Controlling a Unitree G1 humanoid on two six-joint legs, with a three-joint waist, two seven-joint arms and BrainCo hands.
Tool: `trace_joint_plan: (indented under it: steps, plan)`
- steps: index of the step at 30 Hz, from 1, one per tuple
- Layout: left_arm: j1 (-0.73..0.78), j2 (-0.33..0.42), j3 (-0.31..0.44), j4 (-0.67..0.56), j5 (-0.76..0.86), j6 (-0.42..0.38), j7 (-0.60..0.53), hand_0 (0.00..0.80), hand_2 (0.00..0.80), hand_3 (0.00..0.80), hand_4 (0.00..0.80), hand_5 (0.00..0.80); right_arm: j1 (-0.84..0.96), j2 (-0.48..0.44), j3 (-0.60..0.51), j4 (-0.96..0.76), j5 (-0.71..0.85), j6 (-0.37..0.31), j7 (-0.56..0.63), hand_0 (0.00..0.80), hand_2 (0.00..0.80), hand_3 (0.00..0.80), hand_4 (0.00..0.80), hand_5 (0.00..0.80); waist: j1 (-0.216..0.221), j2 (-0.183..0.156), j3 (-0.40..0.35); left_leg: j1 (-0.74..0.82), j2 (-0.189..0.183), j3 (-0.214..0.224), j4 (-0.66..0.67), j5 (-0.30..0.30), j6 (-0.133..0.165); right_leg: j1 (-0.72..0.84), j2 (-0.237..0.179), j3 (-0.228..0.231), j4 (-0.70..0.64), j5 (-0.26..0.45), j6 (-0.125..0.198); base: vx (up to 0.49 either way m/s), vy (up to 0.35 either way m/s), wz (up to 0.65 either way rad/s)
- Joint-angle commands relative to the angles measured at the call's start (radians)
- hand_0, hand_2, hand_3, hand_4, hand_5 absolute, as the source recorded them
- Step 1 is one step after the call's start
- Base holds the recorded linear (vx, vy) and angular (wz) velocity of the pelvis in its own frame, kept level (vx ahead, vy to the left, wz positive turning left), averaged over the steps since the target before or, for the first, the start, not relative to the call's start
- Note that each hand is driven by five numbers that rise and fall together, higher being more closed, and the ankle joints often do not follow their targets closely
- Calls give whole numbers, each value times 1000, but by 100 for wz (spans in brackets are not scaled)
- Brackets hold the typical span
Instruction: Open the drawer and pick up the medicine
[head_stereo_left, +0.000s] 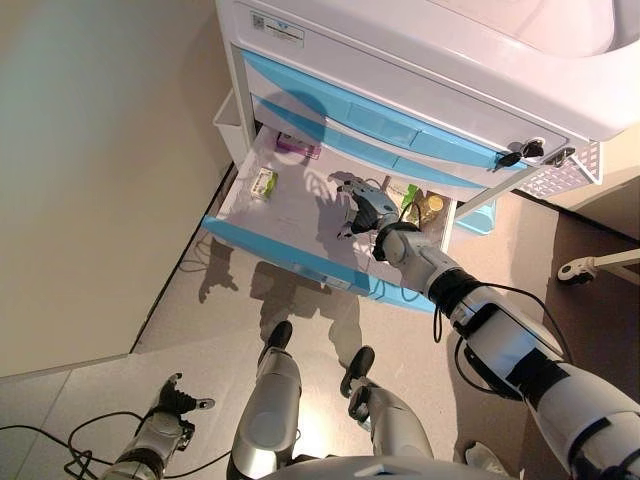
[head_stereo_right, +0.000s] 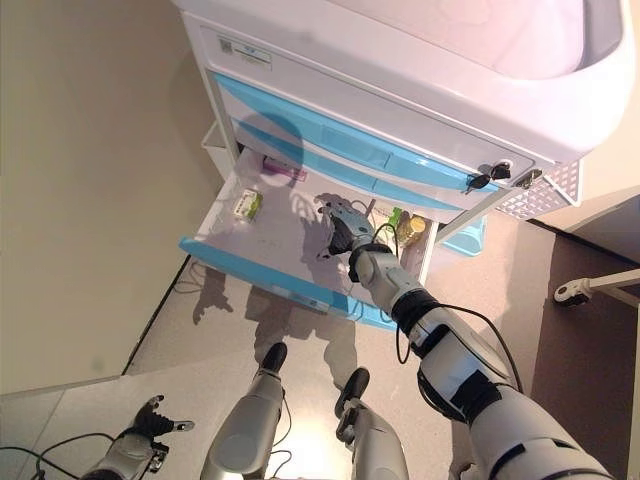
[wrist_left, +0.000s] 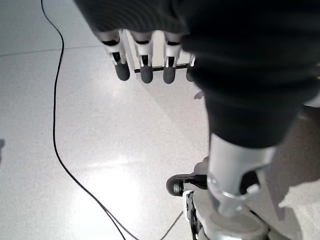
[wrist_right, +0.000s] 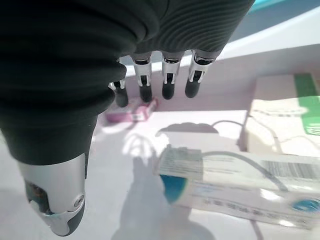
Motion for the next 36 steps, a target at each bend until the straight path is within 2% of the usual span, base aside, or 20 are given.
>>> trace_joint_plan:
  steps: [1, 13, 36]
  plan:
    - [-11, 14, -20, 37, -15, -5, 13, 0, 0, 0, 0, 0, -79, -5, 25, 30, -45, 2, -17, 0, 0, 0, 0, 0, 11, -3, 10, -17, -73, -18, -47, 42, 73, 12, -3, 12, 83, -57, 45, 0, 0, 0]
    - [-18, 10, -35, 43, -21, -9, 9, 0, 0, 0, 0, 0, -83, -9, 16, 156, -75, 23, -36, 0, 0, 0, 0, 0, 14, 7, 16, -18, -76, -24, -54, 49, 73, 6, -8, 8, 83, -51, 47, 0, 0, 0]
    - [-29, 2, -55, 33, -41, -14, 10, 0, 0, 0, 0, 0, -124, -57, 24, 222, -130, 46, -55, 0, 0, 0, 0, 0, 18, 32, 37, -42, -84, -24, -55, 57, 75, -18, -12, 11, 85, -44, 48, 0, 0, 0]
